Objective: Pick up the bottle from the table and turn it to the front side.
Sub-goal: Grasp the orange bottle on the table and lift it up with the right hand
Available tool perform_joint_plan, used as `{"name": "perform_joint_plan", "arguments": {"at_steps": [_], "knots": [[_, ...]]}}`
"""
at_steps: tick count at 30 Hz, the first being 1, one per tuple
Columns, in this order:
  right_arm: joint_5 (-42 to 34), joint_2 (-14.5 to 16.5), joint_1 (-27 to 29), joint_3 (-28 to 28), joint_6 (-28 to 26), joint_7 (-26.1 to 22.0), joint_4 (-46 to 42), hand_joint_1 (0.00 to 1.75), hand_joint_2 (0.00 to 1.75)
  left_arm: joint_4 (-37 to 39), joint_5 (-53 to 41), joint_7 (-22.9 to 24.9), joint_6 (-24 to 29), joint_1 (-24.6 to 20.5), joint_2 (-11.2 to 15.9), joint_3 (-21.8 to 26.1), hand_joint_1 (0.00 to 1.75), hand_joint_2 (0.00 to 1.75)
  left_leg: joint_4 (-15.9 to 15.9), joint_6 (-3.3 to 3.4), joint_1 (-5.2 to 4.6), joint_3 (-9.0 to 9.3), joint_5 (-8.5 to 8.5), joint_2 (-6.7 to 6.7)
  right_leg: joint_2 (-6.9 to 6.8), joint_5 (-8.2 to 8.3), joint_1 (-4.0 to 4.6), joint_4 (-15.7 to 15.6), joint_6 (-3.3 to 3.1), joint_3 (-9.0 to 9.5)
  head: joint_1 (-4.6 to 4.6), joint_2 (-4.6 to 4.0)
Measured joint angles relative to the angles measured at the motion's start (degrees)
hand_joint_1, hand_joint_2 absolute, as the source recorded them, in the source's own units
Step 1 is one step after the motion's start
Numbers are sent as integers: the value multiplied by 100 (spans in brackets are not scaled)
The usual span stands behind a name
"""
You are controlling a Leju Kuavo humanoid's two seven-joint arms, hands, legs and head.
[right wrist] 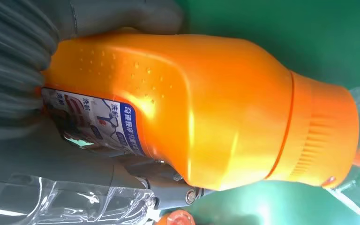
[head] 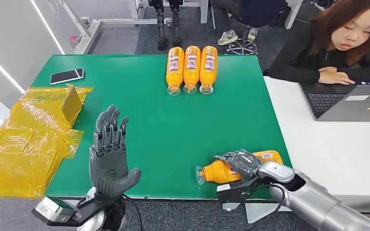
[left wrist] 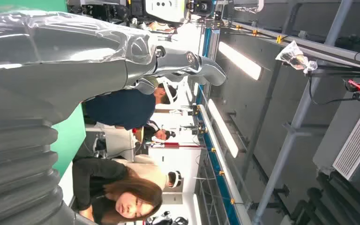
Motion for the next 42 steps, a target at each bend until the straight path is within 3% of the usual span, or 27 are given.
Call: {"name": "perform_joint_plan", "arguments": {"at_steps": [11,18,26,29,33,42], "knots": [[1320,144,670,-1136,-1105,298,-1409,175,175,-35,-149,0,-7,93,-29,96,0,175,-1,-2,-1,-37,2,-3,-4,2,-2,10,-4,-40,0,0],[1458,58,1017,-1976,-1507,194,-2605,175,175,-35,-86,0,122,73,-61,108,0,175,-1,-2,-3,-49,1,-4,-4,-1,-3,9,-4,-51,1,0],[1645,18,1383,-2381,-1768,109,-3258,175,175,-30,-116,0,191,65,-108,106,0,175,-2,-1,-3,-54,1,-4,-5,-2,-3,7,-4,-54,0,0],[1849,226,1663,-2474,-2110,-97,-3378,175,175,-22,-143,0,180,67,-192,106,0,175,-3,-2,-1,-56,0,-4,-3,-2,-2,8,-4,-57,1,0],[1937,747,1972,-2467,-2528,-292,-3429,175,175,-7,-82,0,65,66,-289,106,0,175,-5,-2,0,-57,0,0,0,-4,-1,10,-7,-64,0,0],[2333,1782,2519,-2450,-2945,-448,-3521,175,175,2,64,0,-389,47,-306,6,0,175,-7,-3,0,-59,1,3,1,-5,-1,14,-9,-67,0,0]]}}
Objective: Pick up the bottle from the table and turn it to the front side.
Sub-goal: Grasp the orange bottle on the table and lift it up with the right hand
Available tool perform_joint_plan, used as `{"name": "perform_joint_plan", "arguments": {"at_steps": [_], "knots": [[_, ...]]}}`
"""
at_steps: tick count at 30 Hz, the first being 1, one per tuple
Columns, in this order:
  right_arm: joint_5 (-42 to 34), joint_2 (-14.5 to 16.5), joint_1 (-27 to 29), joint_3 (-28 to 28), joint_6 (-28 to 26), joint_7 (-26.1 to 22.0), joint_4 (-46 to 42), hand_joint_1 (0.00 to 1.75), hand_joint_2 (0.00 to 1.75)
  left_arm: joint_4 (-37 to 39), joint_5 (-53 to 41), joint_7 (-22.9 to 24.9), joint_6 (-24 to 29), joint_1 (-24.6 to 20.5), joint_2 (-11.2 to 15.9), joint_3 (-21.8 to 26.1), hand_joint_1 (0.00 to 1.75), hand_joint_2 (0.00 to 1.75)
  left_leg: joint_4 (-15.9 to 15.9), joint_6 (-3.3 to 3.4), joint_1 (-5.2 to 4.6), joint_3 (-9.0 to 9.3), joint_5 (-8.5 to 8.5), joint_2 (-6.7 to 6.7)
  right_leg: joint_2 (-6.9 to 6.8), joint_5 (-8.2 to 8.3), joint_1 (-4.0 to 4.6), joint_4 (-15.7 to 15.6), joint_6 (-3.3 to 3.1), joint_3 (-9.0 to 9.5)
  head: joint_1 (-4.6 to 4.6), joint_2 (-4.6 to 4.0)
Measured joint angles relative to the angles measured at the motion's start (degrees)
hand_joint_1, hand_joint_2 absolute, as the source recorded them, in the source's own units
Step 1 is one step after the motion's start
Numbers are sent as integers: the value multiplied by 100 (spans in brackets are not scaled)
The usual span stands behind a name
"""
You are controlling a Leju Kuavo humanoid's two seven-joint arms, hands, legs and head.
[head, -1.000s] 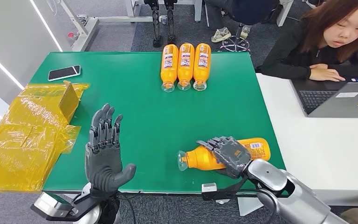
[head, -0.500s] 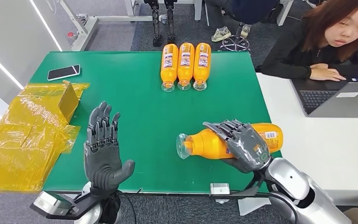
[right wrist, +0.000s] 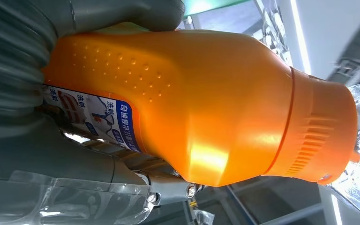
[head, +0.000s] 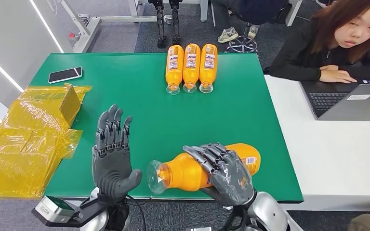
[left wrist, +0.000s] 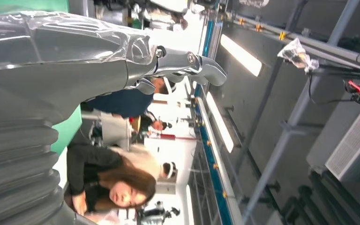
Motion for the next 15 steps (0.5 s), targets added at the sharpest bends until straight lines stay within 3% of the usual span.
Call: {"name": "perform_joint_plan", "arguments": {"at_steps": [6,15], "knots": [[382,455,139,-32,37,202,-25,175,175,19,76,7,-262,-51,4,-202,0,175,2,0,-2,0,0,1,0,0,-1,-1,0,0,0,0],[617,746,338,-175,93,208,-160,175,175,93,585,9,-1044,-118,18,-440,0,175,2,0,-2,-1,0,3,2,0,-1,-1,0,-3,0,0]]}}
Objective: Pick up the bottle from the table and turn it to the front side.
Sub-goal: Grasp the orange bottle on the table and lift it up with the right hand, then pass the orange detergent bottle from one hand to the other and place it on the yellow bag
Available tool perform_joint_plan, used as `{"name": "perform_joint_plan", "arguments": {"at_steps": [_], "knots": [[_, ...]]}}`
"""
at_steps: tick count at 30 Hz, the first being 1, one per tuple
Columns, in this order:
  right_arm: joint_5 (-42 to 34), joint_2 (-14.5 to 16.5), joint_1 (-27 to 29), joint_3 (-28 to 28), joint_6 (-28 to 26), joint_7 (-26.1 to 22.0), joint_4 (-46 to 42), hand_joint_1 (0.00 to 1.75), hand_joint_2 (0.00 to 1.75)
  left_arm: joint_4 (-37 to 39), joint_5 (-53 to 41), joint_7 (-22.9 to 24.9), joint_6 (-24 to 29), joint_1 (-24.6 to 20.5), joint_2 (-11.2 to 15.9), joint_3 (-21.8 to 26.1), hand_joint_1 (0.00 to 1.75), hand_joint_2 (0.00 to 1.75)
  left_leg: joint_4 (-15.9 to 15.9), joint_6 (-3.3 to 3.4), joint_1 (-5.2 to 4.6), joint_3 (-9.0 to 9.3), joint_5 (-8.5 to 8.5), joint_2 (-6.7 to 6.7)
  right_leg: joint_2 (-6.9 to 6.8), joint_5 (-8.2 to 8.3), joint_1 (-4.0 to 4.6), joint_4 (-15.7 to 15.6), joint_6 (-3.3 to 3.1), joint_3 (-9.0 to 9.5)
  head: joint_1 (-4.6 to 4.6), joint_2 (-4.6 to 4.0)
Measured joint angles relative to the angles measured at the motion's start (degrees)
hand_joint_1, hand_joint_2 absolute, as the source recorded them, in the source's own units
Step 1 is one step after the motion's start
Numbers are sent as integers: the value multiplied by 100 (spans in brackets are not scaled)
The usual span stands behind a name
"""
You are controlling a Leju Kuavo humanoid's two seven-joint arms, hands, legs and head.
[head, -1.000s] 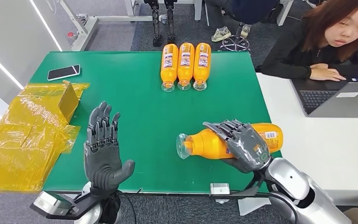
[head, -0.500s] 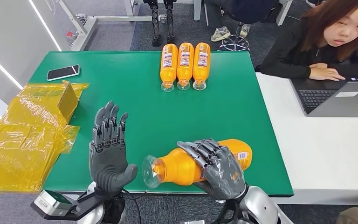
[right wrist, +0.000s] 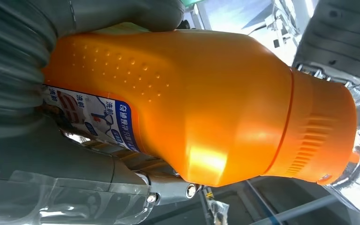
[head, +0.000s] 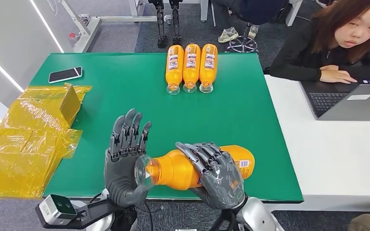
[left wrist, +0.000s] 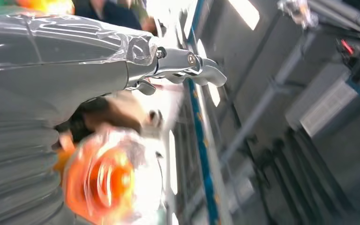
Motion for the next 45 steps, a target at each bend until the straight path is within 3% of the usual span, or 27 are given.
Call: {"name": "perform_joint_plan", "arguments": {"at_steps": [12,18,19,20,22,23,24,37,39,41,43,45], "knots": [[-77,454,-22,-59,270,-121,-13,175,175,254,362,-1,-319,-165,39,-402,0,175,0,0,0,1,0,5,3,0,0,1,0,0,-1,-1],[-445,476,-82,168,238,-71,33,175,175,511,541,-3,-275,-474,41,-516,0,175,0,0,0,-2,0,4,2,1,0,1,0,1,0,0],[-517,477,-88,224,225,-78,52,175,175,553,563,-3,-254,-533,36,-532,10,175,0,0,0,-2,0,4,2,2,-1,1,0,1,0,0],[-589,480,-95,282,211,-84,73,175,175,591,587,-3,-235,-581,32,-547,31,175,0,0,0,-2,0,4,2,2,-1,1,-1,1,0,0],[-696,485,-123,389,184,-80,118,175,175,661,635,-4,-213,-662,22,-564,115,175,0,0,0,-2,0,3,2,2,0,1,-1,0,0,0],[-736,487,-142,438,175,-63,139,175,175,691,662,-5,-205,-703,18,-569,149,175,0,0,0,-2,0,3,2,2,0,1,-1,0,0,0],[-761,487,-161,481,169,-38,159,175,175,720,686,-5,-198,-744,15,-573,172,175,0,0,0,-2,0,3,2,2,0,1,-1,0,0,0],[-958,481,-330,578,271,50,299,175,175,847,757,-11,19,-890,15,-577,161,175,0,0,0,-3,0,4,3,2,0,1,-1,-1,0,0],[-978,479,-359,579,307,50,316,142,175,848,760,-11,62,-896,15,-577,161,175,0,0,0,-2,0,4,3,2,0,1,-1,-1,0,0],[-999,479,-384,580,333,50,336,55,175,852,758,-11,103,-903,15,-577,160,175,0,0,0,-2,0,4,3,2,0,1,-1,-1,0,0],[-1017,479,-395,584,344,48,356,0,175,860,755,-11,120,-916,15,-577,158,175,0,0,0,-2,0,4,2,2,0,1,-1,-1,0,0],[-1034,477,-398,587,346,45,372,0,175,878,754,-11,125,-938,15,-577,159,175,0,0,0,-2,0,4,2,2,0,1,-1,-1,0,0]]}}
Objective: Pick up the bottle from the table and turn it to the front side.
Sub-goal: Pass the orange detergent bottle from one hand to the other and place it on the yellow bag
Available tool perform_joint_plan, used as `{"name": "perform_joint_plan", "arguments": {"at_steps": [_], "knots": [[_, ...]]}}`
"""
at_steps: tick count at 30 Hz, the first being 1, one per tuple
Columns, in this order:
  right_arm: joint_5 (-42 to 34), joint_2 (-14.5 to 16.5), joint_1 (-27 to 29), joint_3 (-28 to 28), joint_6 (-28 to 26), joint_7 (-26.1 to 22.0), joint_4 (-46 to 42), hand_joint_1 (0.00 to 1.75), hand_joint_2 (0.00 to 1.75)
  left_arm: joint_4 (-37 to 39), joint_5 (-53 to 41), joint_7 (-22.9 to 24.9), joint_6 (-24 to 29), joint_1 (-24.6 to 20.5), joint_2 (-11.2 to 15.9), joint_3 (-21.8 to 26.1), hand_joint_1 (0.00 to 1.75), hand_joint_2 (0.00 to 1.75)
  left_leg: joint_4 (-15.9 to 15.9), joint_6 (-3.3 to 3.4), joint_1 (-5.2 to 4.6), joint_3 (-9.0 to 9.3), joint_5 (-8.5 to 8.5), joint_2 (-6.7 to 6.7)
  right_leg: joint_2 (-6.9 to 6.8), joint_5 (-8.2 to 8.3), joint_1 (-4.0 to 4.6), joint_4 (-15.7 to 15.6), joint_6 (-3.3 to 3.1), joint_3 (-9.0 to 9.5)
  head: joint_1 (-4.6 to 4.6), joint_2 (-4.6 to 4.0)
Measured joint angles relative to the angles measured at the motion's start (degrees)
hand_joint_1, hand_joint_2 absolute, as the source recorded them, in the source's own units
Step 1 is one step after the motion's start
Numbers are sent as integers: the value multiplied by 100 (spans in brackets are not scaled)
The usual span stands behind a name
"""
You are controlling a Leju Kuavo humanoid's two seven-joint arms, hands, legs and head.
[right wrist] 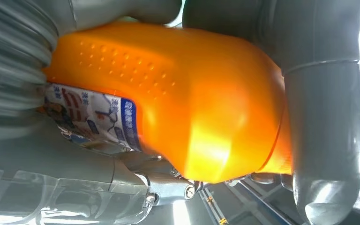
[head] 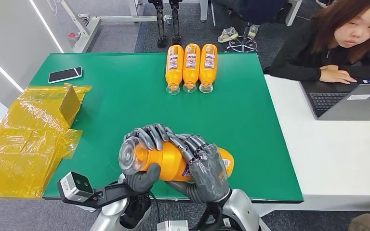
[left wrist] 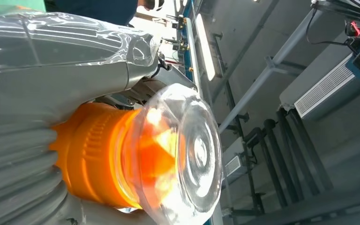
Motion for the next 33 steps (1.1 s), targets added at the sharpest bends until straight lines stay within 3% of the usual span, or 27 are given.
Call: {"name": "perform_joint_plan", "arguments": {"at_steps": [9,14,19,21,27,33], "knots": [[9,-7,10,-4,-101,15,-51,0,175,19,22,67,1,-55,-3,0,158,175,0,0,0,0,0,0,0,0,0,0,0,0,0,0],[-98,-5,93,-20,-755,-180,-166,0,175,-98,-11,163,43,-62,-29,-7,153,175,0,0,0,-2,0,-2,-1,0,0,0,0,0,1,0],[-776,-5,251,-55,-1864,-962,-248,0,175,-251,2,203,114,-58,-45,-57,148,175,0,0,0,-5,0,-4,-3,-1,0,0,1,0,1,0],[-1142,19,290,-104,-2064,-1410,-274,0,175,-267,4,208,183,-33,-45,-49,148,175,0,0,0,-5,0,-3,-2,-1,0,0,1,-1,2,0],[-2003,327,335,-523,-2121,-2583,-298,0,175,-269,-87,133,322,154,-22,-9,144,175,-1,-1,1,-4,1,0,0,0,1,2,0,-2,0,0],[-2456,516,311,-738,-2119,-2710,-413,0,175,-267,-137,28,477,200,-17,10,141,175,-1,-1,1,-5,1,-1,-1,0,0,3,0,-2,0,-1]]}}
